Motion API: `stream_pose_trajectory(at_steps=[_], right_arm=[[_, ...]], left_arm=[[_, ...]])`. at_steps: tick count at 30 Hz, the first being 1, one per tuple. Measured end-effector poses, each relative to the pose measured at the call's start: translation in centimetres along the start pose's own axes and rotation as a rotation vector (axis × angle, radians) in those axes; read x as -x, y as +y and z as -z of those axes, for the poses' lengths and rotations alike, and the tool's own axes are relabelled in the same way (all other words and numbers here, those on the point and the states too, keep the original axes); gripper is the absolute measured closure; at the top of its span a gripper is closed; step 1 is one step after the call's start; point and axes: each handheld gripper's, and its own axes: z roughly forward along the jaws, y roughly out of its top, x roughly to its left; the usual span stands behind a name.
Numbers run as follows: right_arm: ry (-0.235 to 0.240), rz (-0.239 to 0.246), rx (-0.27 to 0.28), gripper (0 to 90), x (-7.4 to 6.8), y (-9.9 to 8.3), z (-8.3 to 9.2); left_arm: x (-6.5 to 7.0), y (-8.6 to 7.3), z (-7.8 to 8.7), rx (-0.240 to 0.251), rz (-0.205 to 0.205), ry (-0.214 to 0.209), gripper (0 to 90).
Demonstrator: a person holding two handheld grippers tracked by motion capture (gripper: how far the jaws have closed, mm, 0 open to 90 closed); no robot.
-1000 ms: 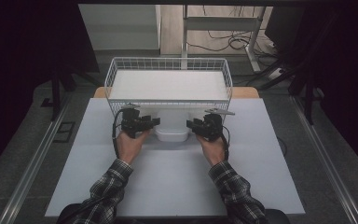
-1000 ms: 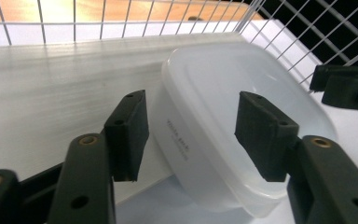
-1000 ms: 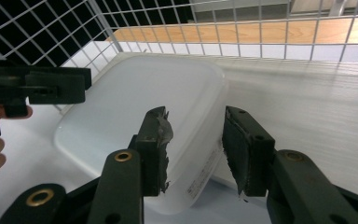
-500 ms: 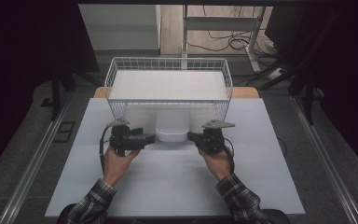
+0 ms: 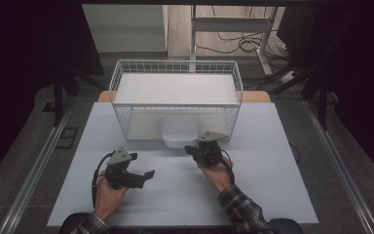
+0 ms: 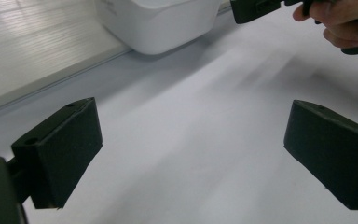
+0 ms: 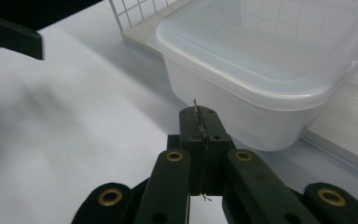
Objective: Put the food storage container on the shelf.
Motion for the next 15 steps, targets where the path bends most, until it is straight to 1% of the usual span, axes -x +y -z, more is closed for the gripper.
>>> stream_pose_trajectory(at_steps=[3,5,7,11,13,15], right_arm=[[-0.004,0.003,-0.006,89.3,0.1,0.1,-0.8],[-0.007,0.007,-0.008,89.3,0.2,0.2,-1.3],[-0.014,0.000,-0.014,89.3,0.3,0.3,-1.8],[-0.013,-0.006,-0.014,89.3,0.5,0.6,-2.5],[-0.026,0.005,-0.015,89.3,0.5,0.9,-3.1],[-0.027,-0.003,-0.013,89.3,0.6,1.2,-3.3]], left_arm=[[-0.2,-0.2,0.3,0.010,0.002,0.011,3.8],[-0.3,-0.3,0.3,0.006,0.003,0.015,3.8],[-0.3,-0.3,0.2,0.001,-0.004,0.021,3.9],[-0.2,-0.4,0.1,-0.007,-0.009,0.017,3.8],[-0.1,-0.4,0.0,-0.011,-0.013,0.016,3.9],[0.0,-0.4,0.0,-0.012,-0.016,0.015,3.9]])
